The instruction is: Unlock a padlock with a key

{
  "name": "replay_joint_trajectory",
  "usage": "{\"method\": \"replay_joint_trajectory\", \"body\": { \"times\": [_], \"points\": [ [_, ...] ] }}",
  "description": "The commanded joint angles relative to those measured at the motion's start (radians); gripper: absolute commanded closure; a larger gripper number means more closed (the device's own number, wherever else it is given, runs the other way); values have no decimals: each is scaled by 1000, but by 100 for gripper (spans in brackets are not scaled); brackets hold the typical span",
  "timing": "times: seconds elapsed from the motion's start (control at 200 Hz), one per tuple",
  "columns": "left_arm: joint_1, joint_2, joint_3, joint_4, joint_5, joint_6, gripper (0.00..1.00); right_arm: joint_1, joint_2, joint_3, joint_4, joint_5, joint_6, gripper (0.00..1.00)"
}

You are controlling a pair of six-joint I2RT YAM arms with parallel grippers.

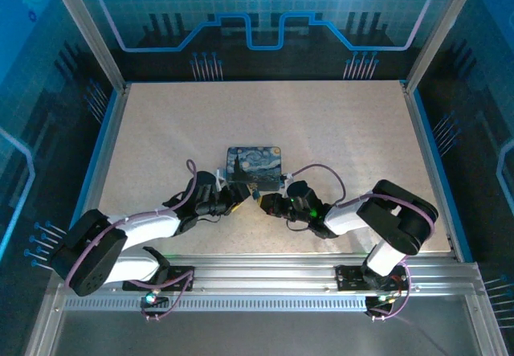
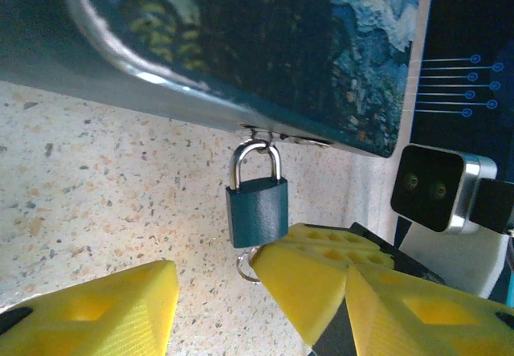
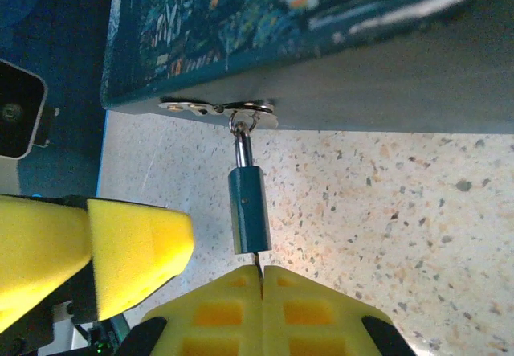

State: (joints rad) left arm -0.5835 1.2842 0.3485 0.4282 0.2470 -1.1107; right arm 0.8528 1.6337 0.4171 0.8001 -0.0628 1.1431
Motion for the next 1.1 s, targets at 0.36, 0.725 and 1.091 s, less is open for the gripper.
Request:
{"method": "replay_joint_trajectory", "body": {
  "times": [0.36, 0.725, 1.091],
  "points": [
    [-36, 141, -11, 210, -36, -137, 52, 10, 18, 9, 50, -41, 124, 100],
    [-53, 251, -2, 332, -45, -197, 57, 10, 21, 12, 64, -46, 142, 100],
    [-70, 285, -3, 373, -68, -210, 78, 8, 5, 2, 71, -34, 155, 99]
  ]
}}
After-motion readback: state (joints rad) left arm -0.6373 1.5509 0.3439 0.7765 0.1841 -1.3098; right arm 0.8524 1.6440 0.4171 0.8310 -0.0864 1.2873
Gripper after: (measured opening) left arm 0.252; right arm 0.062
